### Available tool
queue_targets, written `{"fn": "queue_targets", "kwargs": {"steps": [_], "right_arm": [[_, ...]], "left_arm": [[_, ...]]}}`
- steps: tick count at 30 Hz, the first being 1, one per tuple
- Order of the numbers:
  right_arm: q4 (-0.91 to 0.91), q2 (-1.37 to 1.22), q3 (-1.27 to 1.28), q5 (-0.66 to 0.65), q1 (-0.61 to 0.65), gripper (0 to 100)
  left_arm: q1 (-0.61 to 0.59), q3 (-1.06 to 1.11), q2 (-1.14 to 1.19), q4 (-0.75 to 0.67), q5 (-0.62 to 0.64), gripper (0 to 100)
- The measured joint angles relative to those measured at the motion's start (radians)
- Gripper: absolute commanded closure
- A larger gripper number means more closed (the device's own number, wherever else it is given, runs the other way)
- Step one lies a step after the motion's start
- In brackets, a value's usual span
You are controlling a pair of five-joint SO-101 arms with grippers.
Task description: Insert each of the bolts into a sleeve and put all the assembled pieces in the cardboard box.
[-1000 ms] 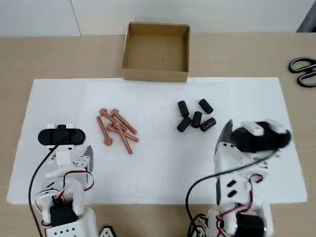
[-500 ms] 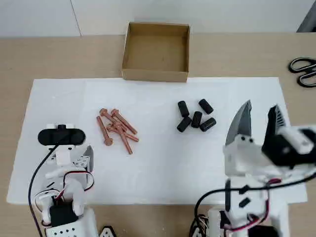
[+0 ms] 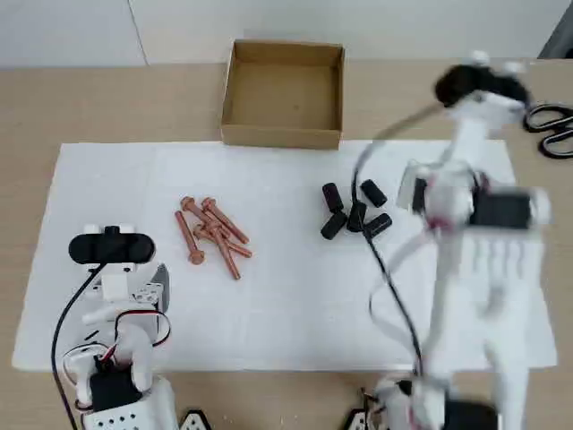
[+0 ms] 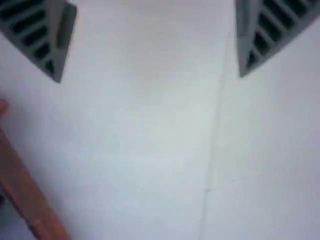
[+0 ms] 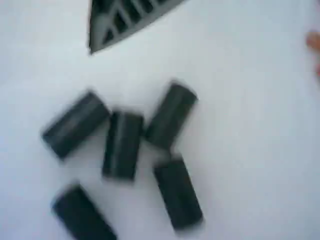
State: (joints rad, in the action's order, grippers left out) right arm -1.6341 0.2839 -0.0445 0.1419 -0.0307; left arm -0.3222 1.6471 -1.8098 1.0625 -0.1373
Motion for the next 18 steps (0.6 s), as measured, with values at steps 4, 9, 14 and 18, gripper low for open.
{"fn": "queue_targets", "kwargs": {"steps": [4, 9, 14, 18], "right_arm": [[-0.066, -0.281, -0.072, -0.071, -0.002, 78.8], [-0.071, -0.493, -0.074, -0.097, -0.002, 78.8], [-0.071, -0.531, -0.084, -0.100, -0.002, 78.8], [-0.071, -0.542, -0.097, -0.100, -0.002, 79.0]], "left_arm": [[0.000, 0.000, 0.000, 0.000, 0.000, 78], [0.000, 0.000, 0.000, 0.000, 0.000, 78], [0.000, 0.000, 0.000, 0.000, 0.000, 78], [0.000, 0.000, 0.000, 0.000, 0.000, 78]]}}
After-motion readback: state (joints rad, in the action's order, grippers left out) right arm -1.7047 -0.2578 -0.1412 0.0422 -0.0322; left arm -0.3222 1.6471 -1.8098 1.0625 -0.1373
